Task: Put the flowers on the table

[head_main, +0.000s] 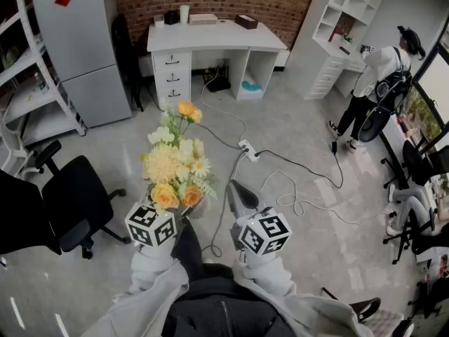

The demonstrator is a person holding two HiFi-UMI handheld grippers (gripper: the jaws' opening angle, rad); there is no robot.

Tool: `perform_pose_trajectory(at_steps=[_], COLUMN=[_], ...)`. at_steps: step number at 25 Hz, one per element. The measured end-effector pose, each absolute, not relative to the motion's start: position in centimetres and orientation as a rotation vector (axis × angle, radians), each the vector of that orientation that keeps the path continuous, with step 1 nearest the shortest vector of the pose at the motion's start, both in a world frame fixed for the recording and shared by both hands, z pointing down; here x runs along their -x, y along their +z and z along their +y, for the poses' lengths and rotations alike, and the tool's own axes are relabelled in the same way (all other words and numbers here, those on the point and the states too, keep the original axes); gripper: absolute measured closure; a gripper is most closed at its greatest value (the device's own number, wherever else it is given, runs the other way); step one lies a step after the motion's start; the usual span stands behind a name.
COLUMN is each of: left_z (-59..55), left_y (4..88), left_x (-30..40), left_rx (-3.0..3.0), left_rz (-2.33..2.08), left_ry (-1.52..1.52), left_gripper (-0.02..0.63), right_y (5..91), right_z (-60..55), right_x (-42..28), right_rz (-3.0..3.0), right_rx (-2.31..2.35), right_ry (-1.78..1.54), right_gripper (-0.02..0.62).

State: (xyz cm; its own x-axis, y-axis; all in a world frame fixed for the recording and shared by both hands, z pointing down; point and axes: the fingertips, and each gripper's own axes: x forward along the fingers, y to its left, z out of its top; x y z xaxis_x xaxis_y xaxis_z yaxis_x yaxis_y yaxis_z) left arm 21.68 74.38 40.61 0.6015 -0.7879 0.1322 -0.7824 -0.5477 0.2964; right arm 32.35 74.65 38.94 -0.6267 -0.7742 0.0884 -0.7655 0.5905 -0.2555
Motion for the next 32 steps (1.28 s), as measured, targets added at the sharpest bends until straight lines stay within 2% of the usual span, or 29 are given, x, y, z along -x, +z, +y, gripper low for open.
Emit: perform_pose_trajectory(at_steps=[14,32], left_z=[67.1,47.8], left_y=[40.1,38.0], left_x=[-18.3,-9.0], left_rx=[-2.490,-2.511], left_rz=[-1.340,-1.368], left_ry=[-0.010,-0.022], left_gripper=[0.202,0.201], right_y=[38.8,37.7], right_z=[66.4,46.8], right_x=[-28.0,-18.9], right_rz=[2.847,2.868], right_rx=[1.261,1.234], right_ry=[-0.434,-0.490], right_gripper=[0.597,0.596])
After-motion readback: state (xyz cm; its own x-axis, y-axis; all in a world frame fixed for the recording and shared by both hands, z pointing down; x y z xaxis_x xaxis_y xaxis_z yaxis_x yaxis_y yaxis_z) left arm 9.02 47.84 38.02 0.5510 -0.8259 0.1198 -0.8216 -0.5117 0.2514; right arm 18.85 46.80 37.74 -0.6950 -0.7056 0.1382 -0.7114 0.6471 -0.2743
